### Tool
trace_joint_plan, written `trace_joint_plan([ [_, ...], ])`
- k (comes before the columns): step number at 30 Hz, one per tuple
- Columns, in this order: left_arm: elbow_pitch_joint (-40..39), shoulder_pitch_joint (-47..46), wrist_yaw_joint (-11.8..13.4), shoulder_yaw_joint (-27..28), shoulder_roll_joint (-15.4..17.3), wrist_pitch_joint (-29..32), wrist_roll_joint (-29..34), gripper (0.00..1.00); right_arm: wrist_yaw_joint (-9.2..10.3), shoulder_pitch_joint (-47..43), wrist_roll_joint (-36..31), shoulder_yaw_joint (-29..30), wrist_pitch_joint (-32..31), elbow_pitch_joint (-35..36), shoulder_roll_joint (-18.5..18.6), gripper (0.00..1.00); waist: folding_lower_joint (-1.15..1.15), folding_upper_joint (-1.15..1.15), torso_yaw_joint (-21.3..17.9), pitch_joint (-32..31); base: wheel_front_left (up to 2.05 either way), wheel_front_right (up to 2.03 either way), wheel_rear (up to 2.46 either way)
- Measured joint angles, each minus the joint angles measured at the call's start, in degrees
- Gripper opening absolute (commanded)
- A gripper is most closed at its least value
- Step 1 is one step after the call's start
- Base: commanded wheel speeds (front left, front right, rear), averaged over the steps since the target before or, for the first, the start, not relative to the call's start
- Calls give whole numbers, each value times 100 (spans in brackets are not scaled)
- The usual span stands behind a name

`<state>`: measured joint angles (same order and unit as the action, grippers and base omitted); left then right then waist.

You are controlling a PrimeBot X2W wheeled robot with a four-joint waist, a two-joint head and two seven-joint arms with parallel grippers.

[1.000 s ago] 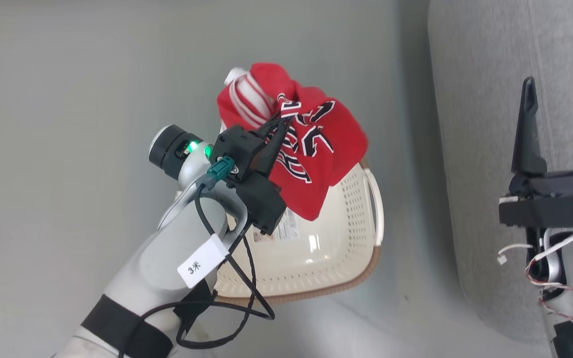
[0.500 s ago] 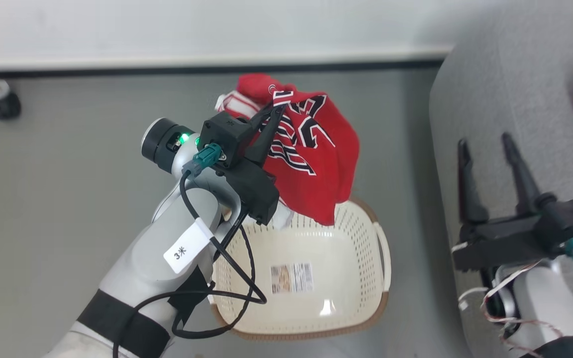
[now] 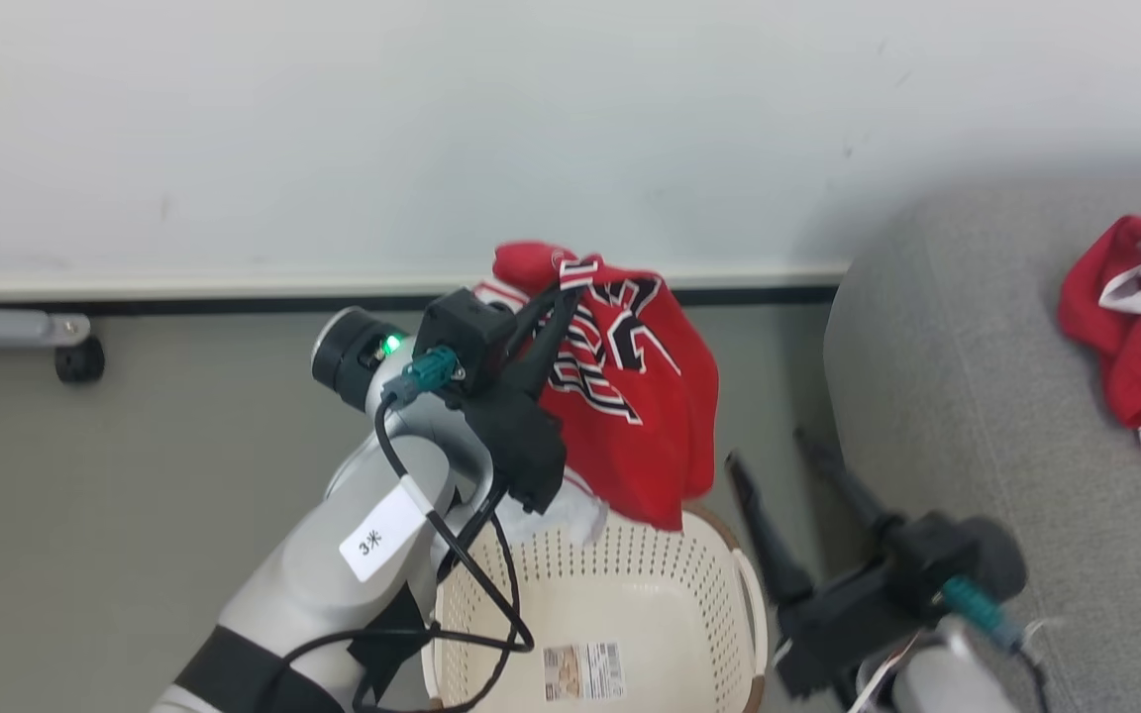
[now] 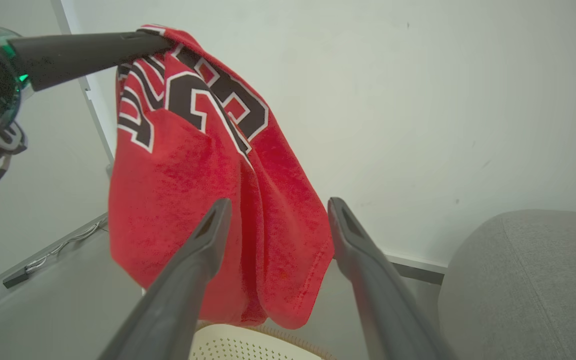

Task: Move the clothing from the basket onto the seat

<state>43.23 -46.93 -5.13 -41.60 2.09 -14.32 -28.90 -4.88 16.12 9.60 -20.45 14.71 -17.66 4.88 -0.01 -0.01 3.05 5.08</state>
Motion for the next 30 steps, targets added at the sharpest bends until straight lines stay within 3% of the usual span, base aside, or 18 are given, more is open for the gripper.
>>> trace_joint_plan([
  [7, -55, 333, 5, -259, 4, 1, -250, 0, -118, -643, 12, -637, -1, -71, -80, 100, -1, 0, -10, -576, 0, 0, 0],
  [14, -259, 509, 67, -468, 9, 25, -363, 0, -168, -712, 53, -1046, -9, -176, -100, 100, -1, 0, 10, -987, 0, 0, 0],
  [27, -620, 624, 222, -738, 12, 169, -593, 0, -201, 297, 160, -1277, -102, -920, -123, 100, 1, 1, 163, -1106, 0, 0, 0],
  [28, -638, 624, 240, -746, 12, 170, -594, 0, -202, 348, 167, -1296, -101, -981, -124, 89, 1, 1, 174, -1102, 0, 0, 0],
  [29, -651, 624, 264, -750, 12, 189, -602, 0, -202, 396, 183, -1312, -101, -1034, -124, 43, 1, 1, 185, -1096, 0, 0, 0],
  [30, -654, 624, 264, -753, 13, 204, -606, 0, -202, 442, 211, -1330, -101, -1083, -124, 26, 1, 1, 195, -1090, 0, 0, 0],
])
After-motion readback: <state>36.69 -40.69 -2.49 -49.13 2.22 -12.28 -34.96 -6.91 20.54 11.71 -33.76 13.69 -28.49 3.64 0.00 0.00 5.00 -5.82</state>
